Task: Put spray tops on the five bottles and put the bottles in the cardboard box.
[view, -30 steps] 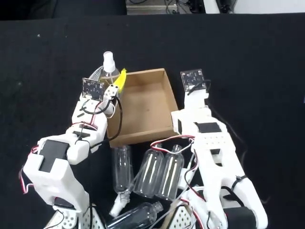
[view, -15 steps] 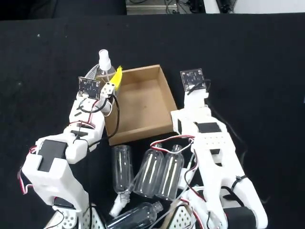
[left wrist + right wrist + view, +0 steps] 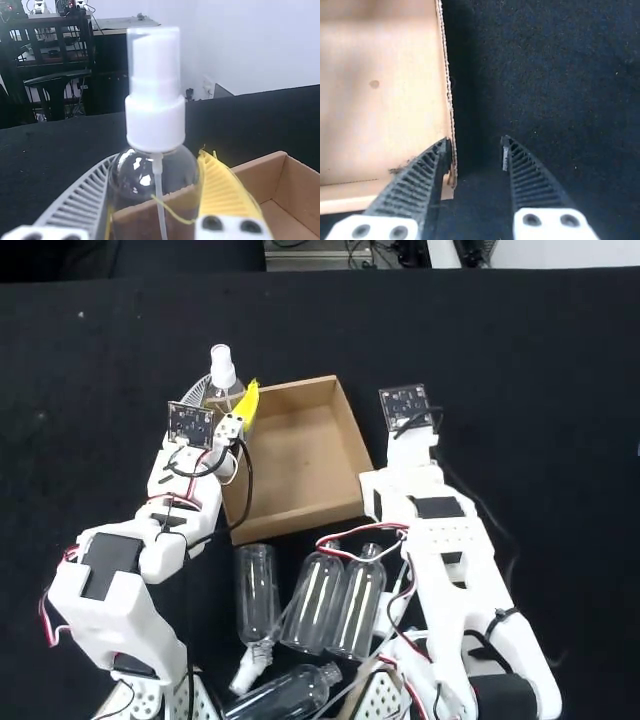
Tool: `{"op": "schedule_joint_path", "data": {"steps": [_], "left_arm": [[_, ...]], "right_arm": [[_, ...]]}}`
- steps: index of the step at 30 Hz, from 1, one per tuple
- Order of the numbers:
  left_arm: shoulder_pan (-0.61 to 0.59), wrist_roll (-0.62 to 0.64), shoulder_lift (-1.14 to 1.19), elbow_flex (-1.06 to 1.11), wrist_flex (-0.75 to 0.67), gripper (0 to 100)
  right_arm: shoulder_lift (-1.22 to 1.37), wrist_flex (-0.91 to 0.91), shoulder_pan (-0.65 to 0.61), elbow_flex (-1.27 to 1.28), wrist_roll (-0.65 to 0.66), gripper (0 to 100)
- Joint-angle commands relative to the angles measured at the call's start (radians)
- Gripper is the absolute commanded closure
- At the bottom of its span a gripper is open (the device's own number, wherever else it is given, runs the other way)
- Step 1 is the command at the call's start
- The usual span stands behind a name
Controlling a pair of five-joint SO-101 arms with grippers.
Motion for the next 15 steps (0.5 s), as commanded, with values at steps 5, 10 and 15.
{"op": "schedule_joint_path", "data": {"steps": [5,10,15], "left_arm": [[-0.018,0.020,0.044,0.015,-0.025,78],[-0.028,0.020,0.087,0.015,-0.029,79],[-0.035,0.020,0.072,0.005,-0.029,79]], "right_arm": [[-0.033,-0.014,0.029,-0.002,0.008,86.8],[-0.033,-0.014,0.029,-0.001,0.008,86.8],[-0.033,-0.014,0.029,-0.002,0.008,86.8]]}}
